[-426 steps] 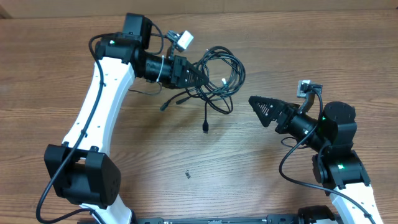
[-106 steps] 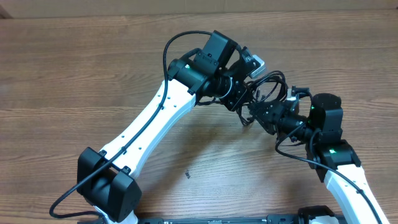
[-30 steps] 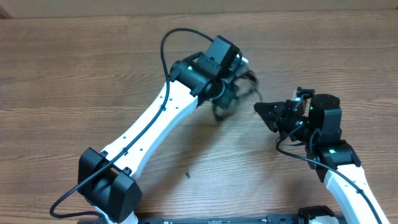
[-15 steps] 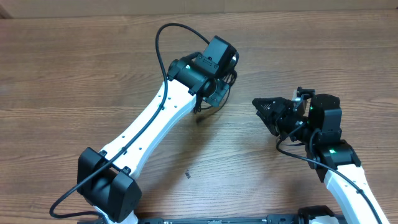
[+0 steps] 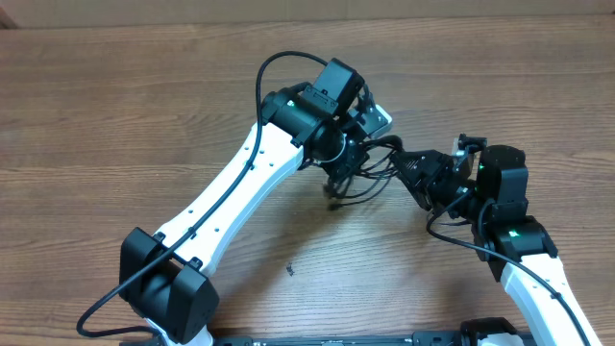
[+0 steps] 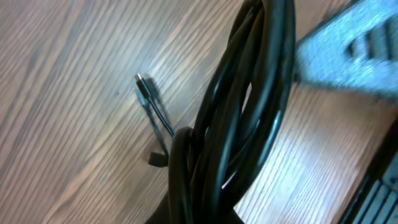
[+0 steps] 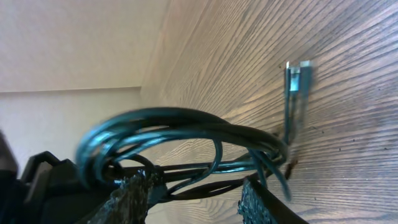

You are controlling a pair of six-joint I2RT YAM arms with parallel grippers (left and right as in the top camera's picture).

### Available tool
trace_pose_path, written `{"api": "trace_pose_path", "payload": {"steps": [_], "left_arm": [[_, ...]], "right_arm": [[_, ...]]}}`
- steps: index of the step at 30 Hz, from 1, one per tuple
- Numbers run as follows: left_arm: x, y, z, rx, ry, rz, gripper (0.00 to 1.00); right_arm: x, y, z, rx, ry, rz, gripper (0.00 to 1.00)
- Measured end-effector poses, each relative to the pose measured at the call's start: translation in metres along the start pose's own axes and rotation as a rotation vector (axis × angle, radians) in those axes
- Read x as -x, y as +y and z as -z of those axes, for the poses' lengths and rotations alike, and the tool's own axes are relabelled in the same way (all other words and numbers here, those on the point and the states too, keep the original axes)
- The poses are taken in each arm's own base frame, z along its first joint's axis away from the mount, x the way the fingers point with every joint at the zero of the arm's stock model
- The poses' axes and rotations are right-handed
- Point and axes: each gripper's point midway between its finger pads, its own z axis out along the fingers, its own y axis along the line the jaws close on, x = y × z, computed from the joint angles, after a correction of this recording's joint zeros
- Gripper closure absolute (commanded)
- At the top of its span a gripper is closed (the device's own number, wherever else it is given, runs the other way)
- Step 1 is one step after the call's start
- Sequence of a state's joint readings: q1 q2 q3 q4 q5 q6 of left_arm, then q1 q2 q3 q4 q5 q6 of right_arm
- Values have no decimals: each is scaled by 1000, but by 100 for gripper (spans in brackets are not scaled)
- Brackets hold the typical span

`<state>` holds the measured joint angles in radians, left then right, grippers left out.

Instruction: Untangle cables

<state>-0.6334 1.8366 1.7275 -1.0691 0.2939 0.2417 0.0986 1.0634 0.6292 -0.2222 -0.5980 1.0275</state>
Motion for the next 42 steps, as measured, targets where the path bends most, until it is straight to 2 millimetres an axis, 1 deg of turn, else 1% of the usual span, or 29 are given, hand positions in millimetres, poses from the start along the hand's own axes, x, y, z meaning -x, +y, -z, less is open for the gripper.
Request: {"api": "trace_pose_path", "payload": {"steps": [3, 5, 7, 10, 12, 16, 19, 21, 22, 25, 27, 31, 32, 33, 36, 41, 42], "left_arm": [[16, -4, 1, -32, -66, 0, 96], [20, -7, 1, -50, -86, 2, 96], [21, -9, 1, -63, -88, 3, 96], [13, -10, 1, -59, -56, -4, 96], [0, -9, 0, -54, -6, -32, 96], [-10, -1, 2, -37, 31, -51, 96], [-19, 12, 7, -37, 46, -29, 96], [-23, 15, 10, -67, 45, -26, 96], [-24, 13, 13, -112, 32, -33, 96], [-20, 4, 16, -183, -1, -58, 96], [-18, -4, 18, -229, -19, -69, 96], [-21, -12, 21, -279, -17, -69, 96], [-22, -13, 21, -287, -13, -65, 96], [-23, -14, 21, -290, -10, -63, 96], [-24, -15, 21, -291, -5, -59, 96], [-26, -6, 19, -247, 18, -6, 96], [-26, -4, 20, -244, 15, 5, 96]], "right_arm": [[0, 0, 0, -1, 0, 0, 53], [0, 0, 0, -1, 1, -1, 53], [-1, -1, 0, -2, 2, 1, 53], [0, -1, 0, -3, 2, 32, 53], [0, -1, 0, -3, 1, 81, 52], [2, -6, 2, -17, -1, 132, 52], [9, -15, 7, -46, -18, 145, 51], [15, -19, 10, -56, -34, 166, 51], [18, -20, 11, -57, -41, 196, 51], [17, -20, 12, -53, -33, 272, 51], [16, -18, 12, -43, -20, 385, 51], [11, -16, 12, -21, 9, 536, 54], [10, -16, 12, -19, 11, 549, 54], [9, -15, 12, -15, 15, 571, 56], [8, -15, 12, -8, 21, 601, 58], [3, -12, 12, 16, 42, 622, 58], [2, -8, 12, 35, 47, 631, 58]]}}
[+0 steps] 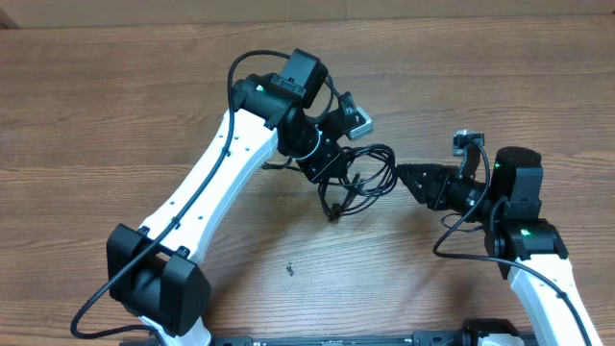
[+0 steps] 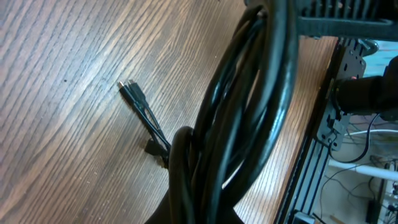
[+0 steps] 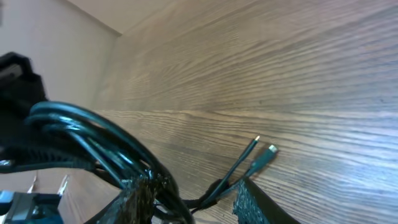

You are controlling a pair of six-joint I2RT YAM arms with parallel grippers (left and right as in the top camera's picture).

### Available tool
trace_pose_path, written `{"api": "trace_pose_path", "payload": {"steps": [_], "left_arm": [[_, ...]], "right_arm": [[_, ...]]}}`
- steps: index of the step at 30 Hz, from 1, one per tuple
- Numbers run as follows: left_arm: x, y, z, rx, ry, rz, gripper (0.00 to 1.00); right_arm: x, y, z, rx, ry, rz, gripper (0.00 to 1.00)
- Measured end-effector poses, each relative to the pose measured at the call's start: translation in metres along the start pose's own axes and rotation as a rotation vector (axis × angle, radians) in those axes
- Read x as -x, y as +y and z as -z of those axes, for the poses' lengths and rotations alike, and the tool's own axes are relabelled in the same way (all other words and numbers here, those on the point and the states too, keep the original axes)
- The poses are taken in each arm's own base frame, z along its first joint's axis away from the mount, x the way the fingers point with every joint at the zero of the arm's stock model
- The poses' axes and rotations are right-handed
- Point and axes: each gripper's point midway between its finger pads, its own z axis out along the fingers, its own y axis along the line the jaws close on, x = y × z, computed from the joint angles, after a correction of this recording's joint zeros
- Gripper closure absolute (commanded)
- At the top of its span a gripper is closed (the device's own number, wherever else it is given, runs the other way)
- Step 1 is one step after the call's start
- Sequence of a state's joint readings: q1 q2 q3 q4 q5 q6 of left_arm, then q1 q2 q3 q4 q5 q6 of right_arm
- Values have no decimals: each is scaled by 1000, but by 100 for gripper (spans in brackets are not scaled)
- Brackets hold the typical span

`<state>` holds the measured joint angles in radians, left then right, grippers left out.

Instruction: Untangle cables

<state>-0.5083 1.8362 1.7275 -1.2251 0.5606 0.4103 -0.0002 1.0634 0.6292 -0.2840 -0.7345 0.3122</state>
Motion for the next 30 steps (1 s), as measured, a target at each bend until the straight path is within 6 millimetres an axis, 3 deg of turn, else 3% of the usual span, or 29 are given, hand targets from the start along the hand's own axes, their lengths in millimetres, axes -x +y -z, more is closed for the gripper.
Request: {"api": "trace_pose_path", "payload": {"steps": [14, 24, 30], "left_arm": [[-2, -4, 2, -37, -7, -7, 96], [-14, -8, 3, -52, 39, -105, 96], [-1, -10, 3, -75, -22, -143, 96]], "right_arm": [[0, 11, 0, 63, 8, 40, 59], [0, 12, 0, 64, 9, 40, 59], [0, 11, 0, 59, 6, 40, 58]]}}
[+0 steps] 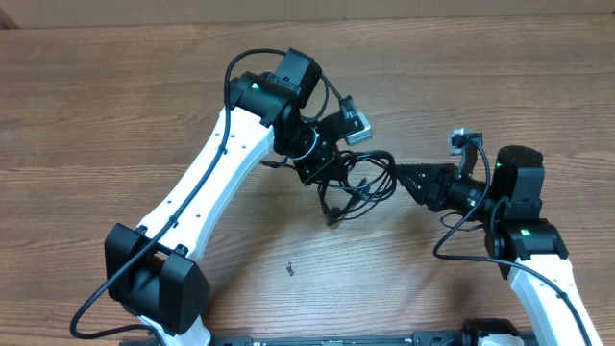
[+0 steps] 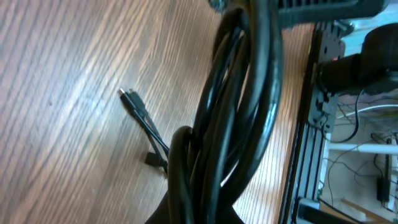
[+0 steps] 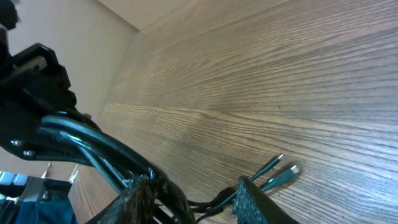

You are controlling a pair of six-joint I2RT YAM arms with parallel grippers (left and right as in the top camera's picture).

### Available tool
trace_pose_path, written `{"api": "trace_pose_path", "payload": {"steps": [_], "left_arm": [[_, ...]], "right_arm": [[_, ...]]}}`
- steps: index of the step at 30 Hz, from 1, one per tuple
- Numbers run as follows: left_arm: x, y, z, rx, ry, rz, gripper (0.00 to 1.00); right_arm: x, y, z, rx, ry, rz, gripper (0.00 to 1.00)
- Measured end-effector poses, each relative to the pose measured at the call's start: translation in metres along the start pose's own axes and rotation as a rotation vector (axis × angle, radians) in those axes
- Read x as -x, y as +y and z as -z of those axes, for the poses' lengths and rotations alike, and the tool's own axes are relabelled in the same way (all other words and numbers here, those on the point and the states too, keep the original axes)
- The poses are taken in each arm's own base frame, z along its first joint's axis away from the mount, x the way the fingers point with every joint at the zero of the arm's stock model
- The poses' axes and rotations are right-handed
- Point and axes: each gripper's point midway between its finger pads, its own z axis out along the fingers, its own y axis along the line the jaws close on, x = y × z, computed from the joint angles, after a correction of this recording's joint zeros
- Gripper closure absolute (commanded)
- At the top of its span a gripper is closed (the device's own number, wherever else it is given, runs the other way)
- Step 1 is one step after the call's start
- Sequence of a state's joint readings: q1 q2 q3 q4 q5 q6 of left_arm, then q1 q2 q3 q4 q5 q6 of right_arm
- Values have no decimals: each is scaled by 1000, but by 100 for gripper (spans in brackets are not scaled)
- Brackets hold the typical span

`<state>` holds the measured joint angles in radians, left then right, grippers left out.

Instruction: Untangle cables

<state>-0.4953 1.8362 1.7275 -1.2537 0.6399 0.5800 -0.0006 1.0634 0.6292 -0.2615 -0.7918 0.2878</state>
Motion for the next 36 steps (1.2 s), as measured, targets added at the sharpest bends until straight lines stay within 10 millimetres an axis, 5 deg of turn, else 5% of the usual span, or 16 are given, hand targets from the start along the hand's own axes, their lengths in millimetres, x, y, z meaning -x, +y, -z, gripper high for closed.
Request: {"api": "trace_pose_path", "payload": {"steps": [8, 14, 16, 20, 36], "left_arm": [[42, 11, 3, 22, -171, -19, 96], [46, 8, 4, 4, -188, 23, 96], [47, 5, 1, -2, -184, 16, 96], [51, -8, -7, -20, -170, -10, 96], [52, 0, -11, 42, -153, 93, 96]], "right_arm": [[1, -1, 0, -6, -5, -2, 59], [1, -1, 0, -7, -5, -2, 58], [0, -1, 0, -7, -2, -4, 64], [0, 0, 0, 0, 0, 1, 96], [-1, -2, 0, -8, 4, -7, 96]]}}
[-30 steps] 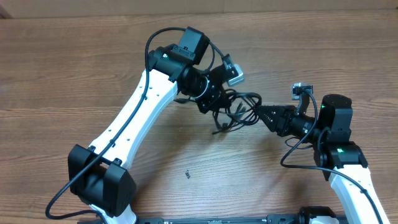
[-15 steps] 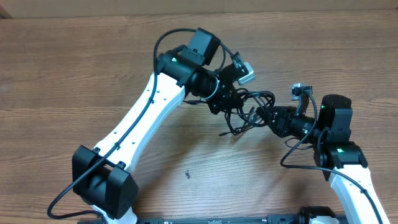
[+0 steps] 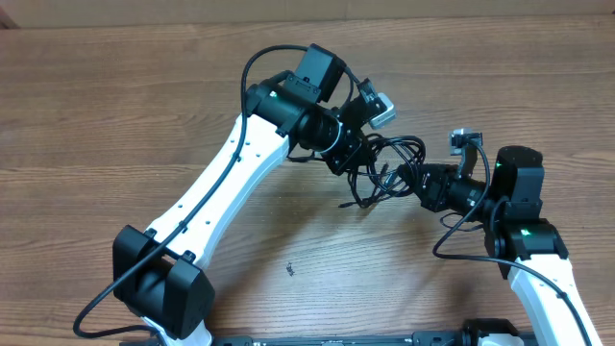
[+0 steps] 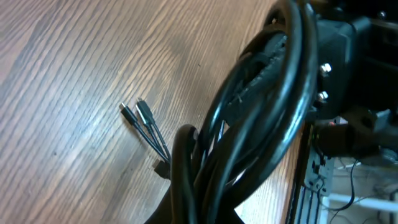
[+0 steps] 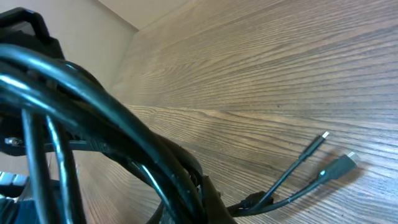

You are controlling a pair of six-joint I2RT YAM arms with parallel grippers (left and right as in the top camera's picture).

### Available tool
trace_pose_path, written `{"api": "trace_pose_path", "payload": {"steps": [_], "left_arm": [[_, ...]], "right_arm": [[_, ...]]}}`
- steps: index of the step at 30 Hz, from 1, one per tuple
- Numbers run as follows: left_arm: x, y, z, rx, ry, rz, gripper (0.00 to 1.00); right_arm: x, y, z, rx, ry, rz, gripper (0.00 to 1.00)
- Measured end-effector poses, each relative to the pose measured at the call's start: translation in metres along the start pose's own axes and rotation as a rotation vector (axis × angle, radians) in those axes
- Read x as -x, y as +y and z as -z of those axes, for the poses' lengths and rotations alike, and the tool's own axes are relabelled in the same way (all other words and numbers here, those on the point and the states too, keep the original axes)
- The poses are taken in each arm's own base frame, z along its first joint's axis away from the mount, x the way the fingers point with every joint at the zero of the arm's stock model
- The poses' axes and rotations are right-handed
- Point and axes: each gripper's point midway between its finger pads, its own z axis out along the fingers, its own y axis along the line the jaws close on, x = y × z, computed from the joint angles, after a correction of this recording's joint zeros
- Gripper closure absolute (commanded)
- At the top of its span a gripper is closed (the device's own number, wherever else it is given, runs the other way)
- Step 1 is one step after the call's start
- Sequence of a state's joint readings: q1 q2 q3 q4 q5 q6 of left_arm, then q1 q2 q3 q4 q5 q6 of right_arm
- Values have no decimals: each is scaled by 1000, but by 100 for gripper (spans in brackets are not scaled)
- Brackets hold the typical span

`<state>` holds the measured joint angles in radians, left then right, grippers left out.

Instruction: Untangle cables

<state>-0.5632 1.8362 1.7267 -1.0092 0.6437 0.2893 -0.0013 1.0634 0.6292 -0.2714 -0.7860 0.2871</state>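
Note:
A bundle of black cables (image 3: 389, 163) hangs just above the wooden table between both arms. My left gripper (image 3: 354, 144) is shut on it from the left; in the left wrist view the loops (image 4: 249, 124) rise out of that gripper (image 4: 199, 211). From the right, my right gripper (image 3: 420, 181) meets the bundle. In the right wrist view its fingers have closed at the bottom edge (image 5: 199, 199) on the thick strands (image 5: 124, 130). Two thin plug ends (image 5: 336, 165) trail onto the table, and they also show in the left wrist view (image 4: 134, 111).
The brown wooden table (image 3: 115, 115) lies under everything. A small dark speck (image 3: 289, 270) lies near the front centre. A black metal frame with loose wires (image 4: 323, 180) stands past the table's edge in the left wrist view.
My left gripper has moved to the right with the bundle, up against the right gripper. The right gripper, then open just short of the cables, is now shut on them.
At first both grippers were close together, the right one's open fingers around the bundle held by the left. Then the left held the bundle farther left, apart from the open right gripper. Now the two have met again and both grip the cables.

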Motion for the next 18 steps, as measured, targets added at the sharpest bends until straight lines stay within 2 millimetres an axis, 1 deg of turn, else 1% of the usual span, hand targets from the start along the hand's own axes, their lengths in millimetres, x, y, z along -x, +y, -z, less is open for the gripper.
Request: {"api": "trace_pose_path", "payload": {"steps": [3, 6, 12, 14, 16, 18], "left_arm": [[-8, 1, 1, 5, 31, 57, 96], [-18, 2, 4, -2, 60, 108, 96], [-26, 5, 12, -25, 75, 164, 96], [-31, 3, 14, -46, 87, 166, 96], [-39, -4, 17, -88, 109, 131, 96], [-52, -15, 21, -137, 156, 85, 96]], "right_arm": [[-7, -8, -1, -47, 20, -27, 96], [-8, -9, -2, -57, 23, -27, 96], [-10, -9, -2, -65, 31, -31, 96], [-10, -10, -2, -74, 31, -32, 96], [-10, -10, -2, -76, 32, -33, 96], [-12, -9, -3, -72, 38, -33, 96]]}}
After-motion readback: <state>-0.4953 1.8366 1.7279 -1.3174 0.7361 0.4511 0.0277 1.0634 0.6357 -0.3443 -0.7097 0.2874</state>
